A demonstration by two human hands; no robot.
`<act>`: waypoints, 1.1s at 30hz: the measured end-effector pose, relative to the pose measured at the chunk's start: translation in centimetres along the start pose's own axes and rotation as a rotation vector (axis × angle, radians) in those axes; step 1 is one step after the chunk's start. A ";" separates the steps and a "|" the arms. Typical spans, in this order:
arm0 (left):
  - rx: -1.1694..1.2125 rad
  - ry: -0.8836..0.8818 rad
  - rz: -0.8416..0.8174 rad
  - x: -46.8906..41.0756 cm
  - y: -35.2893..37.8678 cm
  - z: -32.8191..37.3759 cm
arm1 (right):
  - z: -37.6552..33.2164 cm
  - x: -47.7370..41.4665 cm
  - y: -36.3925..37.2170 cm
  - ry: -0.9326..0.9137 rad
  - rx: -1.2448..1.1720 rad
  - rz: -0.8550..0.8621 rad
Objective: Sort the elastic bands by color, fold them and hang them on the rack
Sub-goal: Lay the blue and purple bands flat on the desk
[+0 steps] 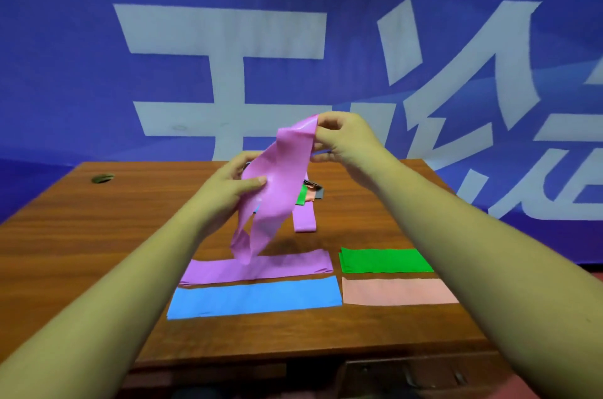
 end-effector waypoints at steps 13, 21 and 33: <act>-0.192 0.213 0.070 2.0 3.8 8.8 | -9.8 2.5 1.6 -0.042 0.416 0.017; -0.224 0.213 0.103 2.5 3.3 8.9 | -9.0 3.0 1.9 0.029 0.369 -0.131; 0.210 0.181 0.039 2.8 1.3 7.2 | -3.8 3.5 2.4 0.161 -0.222 -0.279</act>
Point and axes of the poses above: each hand's wrist, its own x-axis away from the middle knuckle, its own y-axis out of the palm, z = x × y, the point moved 9 cm from there along -x, towards the middle knuckle, and after that the axes turned 15 degrees about -z, right-handed, at the moved point
